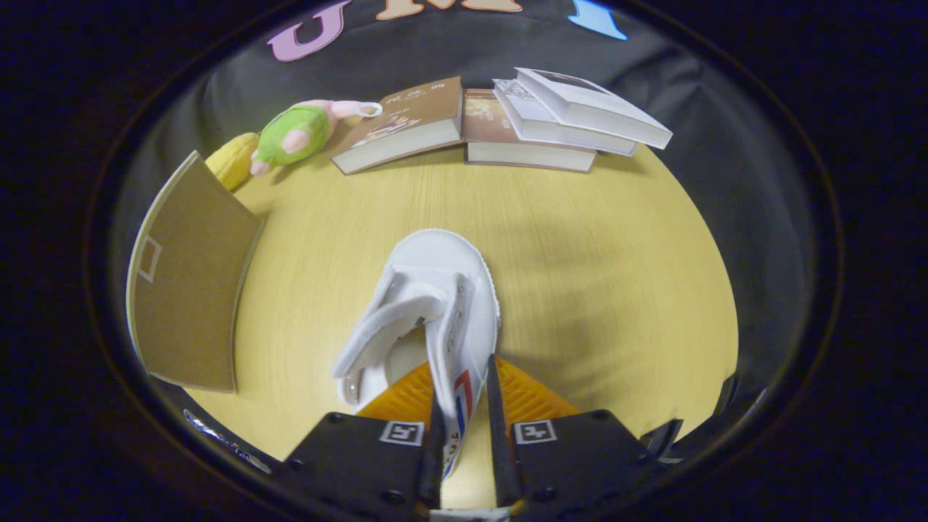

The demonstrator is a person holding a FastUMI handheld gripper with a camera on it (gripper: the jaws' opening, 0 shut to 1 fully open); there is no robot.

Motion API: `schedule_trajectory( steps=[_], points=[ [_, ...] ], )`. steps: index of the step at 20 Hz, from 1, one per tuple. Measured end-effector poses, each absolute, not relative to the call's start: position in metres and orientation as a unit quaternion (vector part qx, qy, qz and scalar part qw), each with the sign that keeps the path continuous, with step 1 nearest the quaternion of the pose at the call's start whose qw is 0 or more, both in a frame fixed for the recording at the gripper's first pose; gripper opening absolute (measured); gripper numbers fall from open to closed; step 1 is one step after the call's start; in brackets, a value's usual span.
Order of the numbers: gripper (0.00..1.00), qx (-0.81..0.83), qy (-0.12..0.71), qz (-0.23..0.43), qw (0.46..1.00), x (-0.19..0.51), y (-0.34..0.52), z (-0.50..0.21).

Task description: Open the storage box then place both shoes into the box .Put the left shoe in first, then the right shoe, with the right side of both shoes facing outward in a uniform manner.

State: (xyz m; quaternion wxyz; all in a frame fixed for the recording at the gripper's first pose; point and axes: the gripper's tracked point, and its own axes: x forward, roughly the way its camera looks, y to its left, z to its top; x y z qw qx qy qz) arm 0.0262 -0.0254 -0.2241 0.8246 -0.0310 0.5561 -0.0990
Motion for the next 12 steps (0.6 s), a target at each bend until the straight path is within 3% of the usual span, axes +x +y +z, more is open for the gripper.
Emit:
schedule_trajectory(
  steps=[7,12],
  points=[
    [0.19,0.010,0.534,-0.091,0.841,0.025,-0.024,-0.224],
    [0.19,0.109,0.546,-0.047,0.829,0.019,0.016,-0.223]
  ],
)
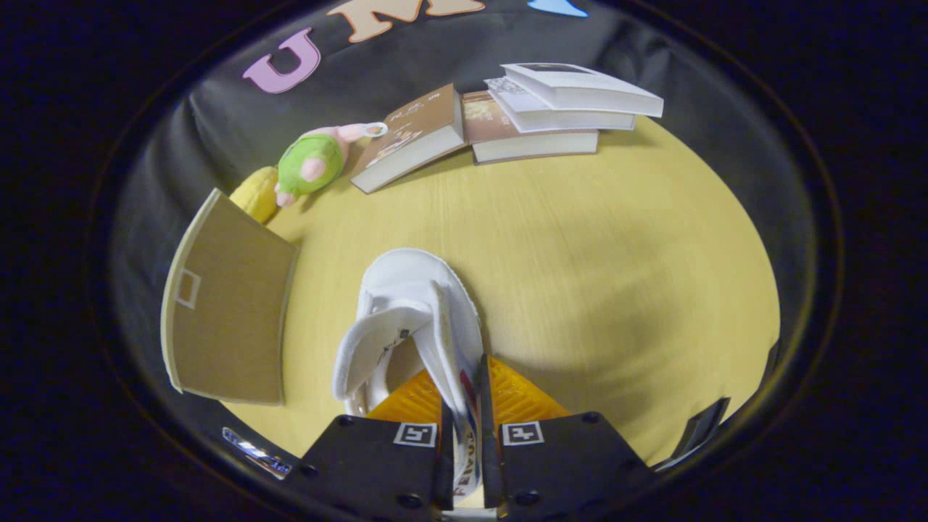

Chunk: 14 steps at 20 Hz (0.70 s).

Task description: Open the storage box then place both shoes into the box .Put the left shoe in first, then the right shoe, with the right side of both shoes facing outward in a uniform manner.

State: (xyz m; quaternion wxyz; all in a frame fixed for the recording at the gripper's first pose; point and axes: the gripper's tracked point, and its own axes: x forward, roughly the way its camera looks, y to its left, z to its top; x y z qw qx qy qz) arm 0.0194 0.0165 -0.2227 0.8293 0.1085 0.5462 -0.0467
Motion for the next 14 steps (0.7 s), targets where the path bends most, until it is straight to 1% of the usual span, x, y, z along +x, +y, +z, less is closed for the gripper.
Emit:
schedule_trajectory(
  steps=[4,8,14],
  points=[
    [0.19,0.167,0.554,-0.014,0.815,0.016,0.056,-0.213],
    [0.19,0.229,0.541,0.010,0.809,0.022,0.089,-0.183],
    [0.18,0.239,0.499,0.046,0.832,0.041,0.124,-0.118]
  ],
)
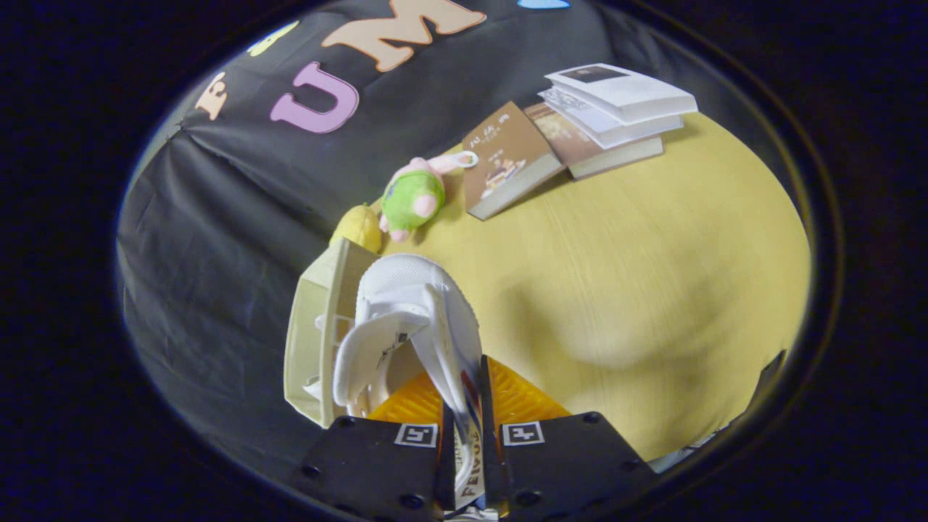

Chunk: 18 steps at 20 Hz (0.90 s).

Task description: Open the storage box then place both shoes into the box .Put the left shoe in first, then the right shoe, with the right side of both shoes facing outward in a uniform manner.

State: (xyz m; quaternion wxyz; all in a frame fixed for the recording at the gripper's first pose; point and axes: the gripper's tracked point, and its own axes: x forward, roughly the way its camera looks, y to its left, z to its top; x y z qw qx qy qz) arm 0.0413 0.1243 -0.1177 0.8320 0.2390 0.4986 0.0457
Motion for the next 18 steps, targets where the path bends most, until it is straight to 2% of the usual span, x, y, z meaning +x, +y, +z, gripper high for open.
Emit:
schedule_trajectory(
  steps=[8,12,18],
  points=[
    [0.18,0.229,0.482,0.108,0.839,0.061,0.212,-0.066],
    [0.18,0.226,0.505,0.130,0.823,0.074,0.269,-0.081],
    [0.18,0.236,0.533,0.125,0.803,0.095,0.319,-0.114]
  ],
)
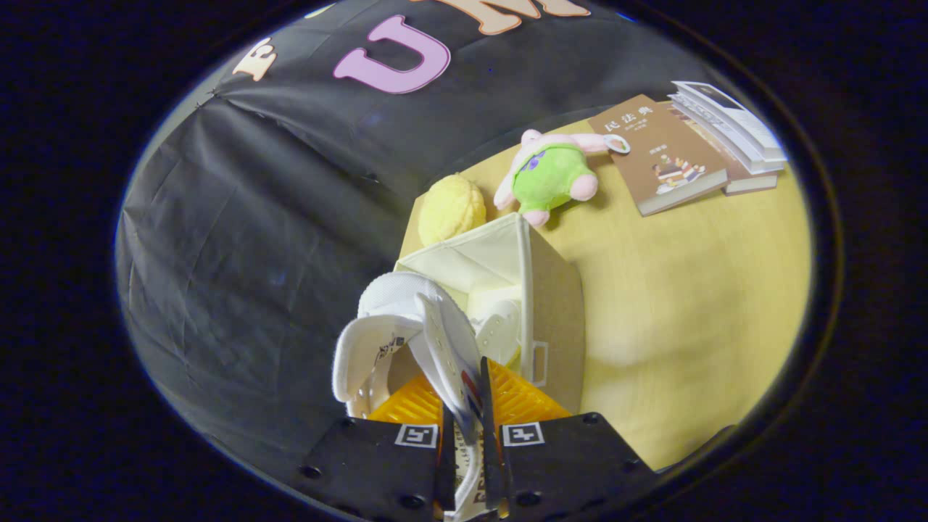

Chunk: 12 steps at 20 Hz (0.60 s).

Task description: Open the storage box then place both shoes into the box .Put the left shoe in first, then the right shoe, with the right side of both shoes facing outward in a uniform manner.

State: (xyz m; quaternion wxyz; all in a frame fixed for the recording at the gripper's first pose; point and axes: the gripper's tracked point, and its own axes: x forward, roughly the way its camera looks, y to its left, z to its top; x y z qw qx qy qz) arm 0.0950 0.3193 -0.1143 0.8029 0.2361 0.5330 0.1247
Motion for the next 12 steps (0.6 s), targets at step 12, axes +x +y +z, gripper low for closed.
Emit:
schedule_trajectory(
  steps=[12],
  points=[
    [0.46,0.237,0.494,0.151,0.822,0.102,0.332,-0.109]
  ],
)
